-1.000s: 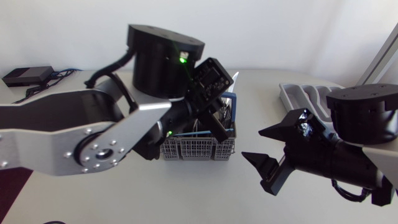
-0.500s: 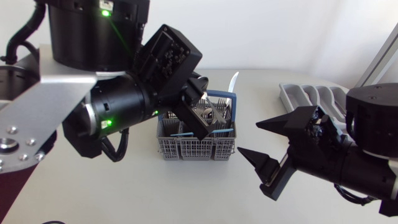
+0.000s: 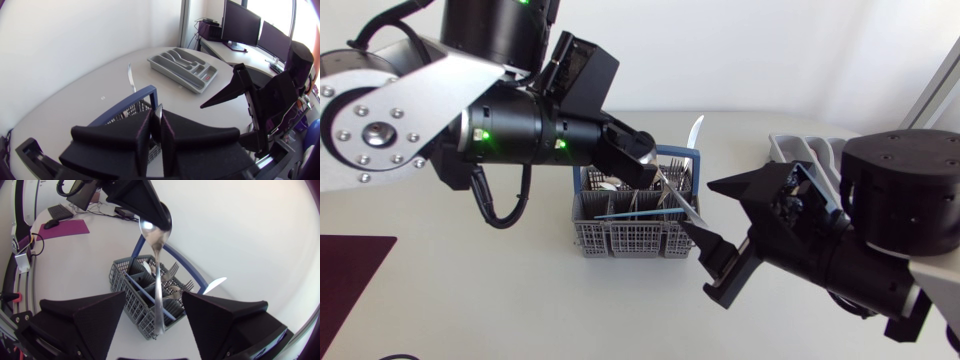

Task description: Sort the cutlery from the basket into the organizer compartments.

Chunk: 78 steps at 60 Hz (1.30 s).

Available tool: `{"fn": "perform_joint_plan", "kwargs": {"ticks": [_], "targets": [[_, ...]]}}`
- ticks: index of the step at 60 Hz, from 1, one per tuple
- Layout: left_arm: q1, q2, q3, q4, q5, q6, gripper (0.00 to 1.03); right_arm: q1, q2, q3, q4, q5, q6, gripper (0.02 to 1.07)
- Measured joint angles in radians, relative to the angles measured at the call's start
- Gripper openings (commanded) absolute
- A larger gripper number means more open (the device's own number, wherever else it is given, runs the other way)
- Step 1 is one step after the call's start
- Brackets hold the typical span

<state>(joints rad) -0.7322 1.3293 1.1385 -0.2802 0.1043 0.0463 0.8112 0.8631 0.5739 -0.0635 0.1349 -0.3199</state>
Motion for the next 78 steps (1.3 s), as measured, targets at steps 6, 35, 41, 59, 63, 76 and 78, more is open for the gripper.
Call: {"fn": "perform_joint_plan", "kwargs": {"ticks": [6,35,41,59,63,76,78], "targets": [[0.025,0.018,0.009,-0.021,0.057,-0.028,0.03,0.016,0.033,0.000,0.047,0.029,-0.015,0.64],[0.057,0.043,0.020,-0.030,0.161,-0.078,0.03,0.025,0.178,0.042,0.151,0.053,-0.051,0.46],[0.057,0.047,0.020,-0.030,0.162,-0.080,0.03,0.024,0.193,0.056,0.160,0.053,-0.052,0.38],[0.057,0.055,0.021,-0.030,0.169,-0.080,0.03,0.023,0.219,0.060,0.166,0.053,-0.060,0.11],[0.057,0.055,0.020,-0.031,0.169,-0.080,0.03,0.023,0.220,0.061,0.166,0.054,-0.064,0.10],[0.057,0.057,0.020,-0.034,0.168,-0.080,0.03,0.018,0.220,0.062,0.165,0.055,-0.070,0.08],[0.057,0.057,0.020,-0.034,0.168,-0.080,0.03,0.018,0.220,0.062,0.165,0.057,-0.070,0.08]]}}
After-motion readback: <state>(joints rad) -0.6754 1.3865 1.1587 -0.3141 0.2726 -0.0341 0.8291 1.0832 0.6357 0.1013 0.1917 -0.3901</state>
